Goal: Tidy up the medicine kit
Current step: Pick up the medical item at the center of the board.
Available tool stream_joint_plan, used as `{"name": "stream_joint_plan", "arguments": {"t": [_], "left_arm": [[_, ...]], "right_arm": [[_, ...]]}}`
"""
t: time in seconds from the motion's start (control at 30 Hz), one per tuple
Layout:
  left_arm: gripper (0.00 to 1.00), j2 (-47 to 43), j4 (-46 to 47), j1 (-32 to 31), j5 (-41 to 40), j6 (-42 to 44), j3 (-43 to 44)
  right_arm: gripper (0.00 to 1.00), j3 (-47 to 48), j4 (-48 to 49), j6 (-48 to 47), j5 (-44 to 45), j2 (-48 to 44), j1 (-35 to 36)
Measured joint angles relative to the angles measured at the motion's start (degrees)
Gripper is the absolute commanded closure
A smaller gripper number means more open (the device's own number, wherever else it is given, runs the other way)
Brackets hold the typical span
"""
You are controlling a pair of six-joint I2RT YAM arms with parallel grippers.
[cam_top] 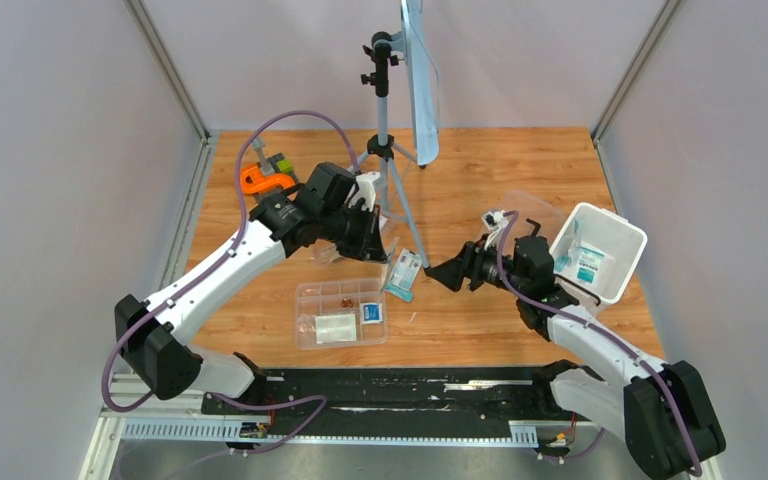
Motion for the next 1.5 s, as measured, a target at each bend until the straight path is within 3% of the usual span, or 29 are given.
{"name": "stream_joint_plan", "arguments": {"t": [0.4, 0.6, 0.87, 0.97, 1.23, 1.33, 1.4, 1.43, 1.47, 1.5], "left_arm": [[1.0, -4.15, 7.1, -0.15, 23.8, 9.42, -0.33], [1.0, -6.62, 10.36, -0.15, 29.44, 10.71, -0.52], [1.0, -5.73, 13.4, -0.15, 33.29, 10.67, -2.16], [1.0, -5.42, 13.9, -0.15, 33.62, 10.67, -2.16], [1.0, -3.13, 13.7, -0.15, 33.16, 10.75, -2.16], [1.0, -2.05, 13.51, -0.15, 32.39, 10.73, -2.16], [0.83, -1.62, 13.35, -0.15, 31.71, 10.73, -2.19], [0.59, -1.53, 13.35, -0.15, 31.28, 10.8, -2.21], [0.45, -1.42, 13.31, -0.15, 30.45, 10.8, -2.21], [0.23, -1.36, 13.35, -0.15, 29.73, 11.19, -2.21]], "right_arm": [[0.26, 1.55, 16.5, -6.93, -20.33, 9.11, 0.02], [0.25, 1.84, 25.4, -5.42, -27.85, 10.19, 0.61], [0.27, 5.6, 30.32, -4.35, -34.07, 11.78, 2.69], [0.36, 6.08, 30.67, -4.02, -35.5, 11.78, 2.71], [0.93, 7.87, 25.81, -4.57, -37.35, 11.78, 2.71], [0.99, 8.2, 22.49, -5.25, -36.68, 11.76, 2.71], [1.0, 8.22, 19.98, -5.7, -35.6, 11.72, 2.71], [1.0, 8.22, 19.43, -5.95, -35.32, 11.72, 2.71], [1.0, 8.22, 18.18, -6.49, -34.36, 11.56, 2.71], [1.0, 8.22, 16.94, -7.04, -33.64, 11.32, 2.71]]}}
